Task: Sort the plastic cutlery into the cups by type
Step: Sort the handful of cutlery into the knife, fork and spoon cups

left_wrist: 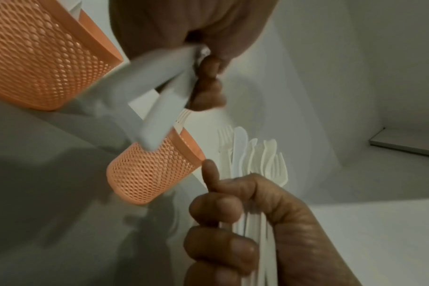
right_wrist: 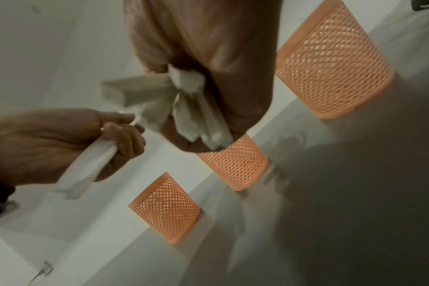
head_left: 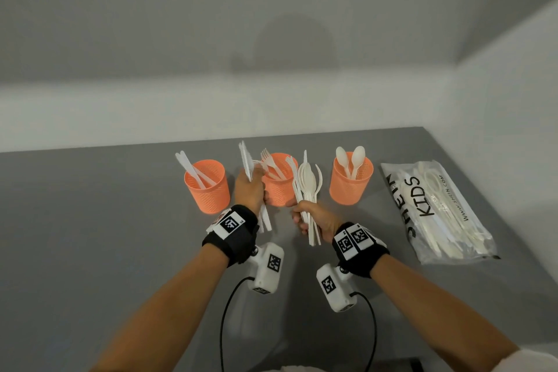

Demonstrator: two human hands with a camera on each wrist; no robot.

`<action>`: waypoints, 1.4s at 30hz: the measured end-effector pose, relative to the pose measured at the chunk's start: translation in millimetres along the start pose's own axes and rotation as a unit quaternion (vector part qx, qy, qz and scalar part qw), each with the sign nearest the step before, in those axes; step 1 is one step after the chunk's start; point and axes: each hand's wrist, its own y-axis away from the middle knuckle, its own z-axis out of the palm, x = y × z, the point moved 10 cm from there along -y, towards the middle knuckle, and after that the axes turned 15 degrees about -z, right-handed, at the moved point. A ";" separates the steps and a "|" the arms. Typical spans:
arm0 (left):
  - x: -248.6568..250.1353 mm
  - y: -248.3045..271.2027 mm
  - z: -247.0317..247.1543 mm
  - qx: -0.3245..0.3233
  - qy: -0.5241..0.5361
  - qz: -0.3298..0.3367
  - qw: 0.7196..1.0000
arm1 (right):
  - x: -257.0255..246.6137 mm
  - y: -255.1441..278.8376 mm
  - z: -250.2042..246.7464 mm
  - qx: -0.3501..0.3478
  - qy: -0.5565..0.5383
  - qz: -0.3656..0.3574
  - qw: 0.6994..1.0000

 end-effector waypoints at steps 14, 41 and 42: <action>-7.9 2.9 13.0 -0.014 -0.028 -0.040 0.999 | -1.3 -8.9 12.8 0.006 0.088 -0.021 0.996; 21.2 -15.1 -13.4 0.032 -0.030 0.040 0.998 | -11.1 -18.5 -4.0 0.077 0.136 -0.087 0.984; 25.5 -14.1 -10.6 0.022 -0.031 0.040 0.998 | -12.3 -18.0 -3.8 0.075 0.149 -0.090 0.982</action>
